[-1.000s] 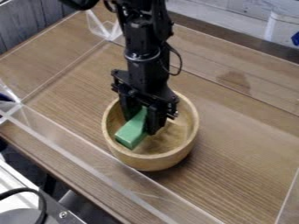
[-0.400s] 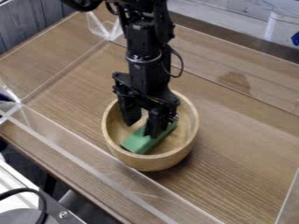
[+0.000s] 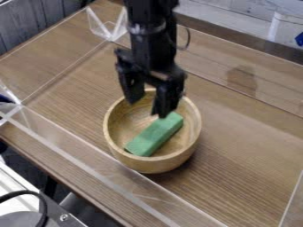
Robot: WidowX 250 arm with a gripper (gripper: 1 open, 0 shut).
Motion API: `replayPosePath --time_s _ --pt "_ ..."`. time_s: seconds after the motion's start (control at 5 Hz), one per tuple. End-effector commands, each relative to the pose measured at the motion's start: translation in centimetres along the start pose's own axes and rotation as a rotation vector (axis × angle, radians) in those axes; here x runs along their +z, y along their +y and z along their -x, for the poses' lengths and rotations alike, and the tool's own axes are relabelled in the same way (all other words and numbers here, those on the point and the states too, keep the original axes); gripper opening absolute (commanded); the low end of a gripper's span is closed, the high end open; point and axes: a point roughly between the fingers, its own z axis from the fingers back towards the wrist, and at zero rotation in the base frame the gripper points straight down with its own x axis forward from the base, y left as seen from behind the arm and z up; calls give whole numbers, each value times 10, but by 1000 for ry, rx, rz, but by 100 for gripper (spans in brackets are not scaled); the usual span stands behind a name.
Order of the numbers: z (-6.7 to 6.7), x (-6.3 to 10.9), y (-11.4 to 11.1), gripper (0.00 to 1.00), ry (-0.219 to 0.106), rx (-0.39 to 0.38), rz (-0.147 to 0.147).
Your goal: Put the green block in the brown bowl
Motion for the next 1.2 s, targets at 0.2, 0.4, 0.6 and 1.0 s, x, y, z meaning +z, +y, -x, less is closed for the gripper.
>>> replayPosePath --time_s 0.2,0.4,0.6,1.0 --pt "-8 62 4 100 -94 22 -16" --pt "-1 54 5 100 -89 17 -17" --pt "9 46 7 100 -86 11 -21" --pt "9 56 10 100 -120 23 -18"
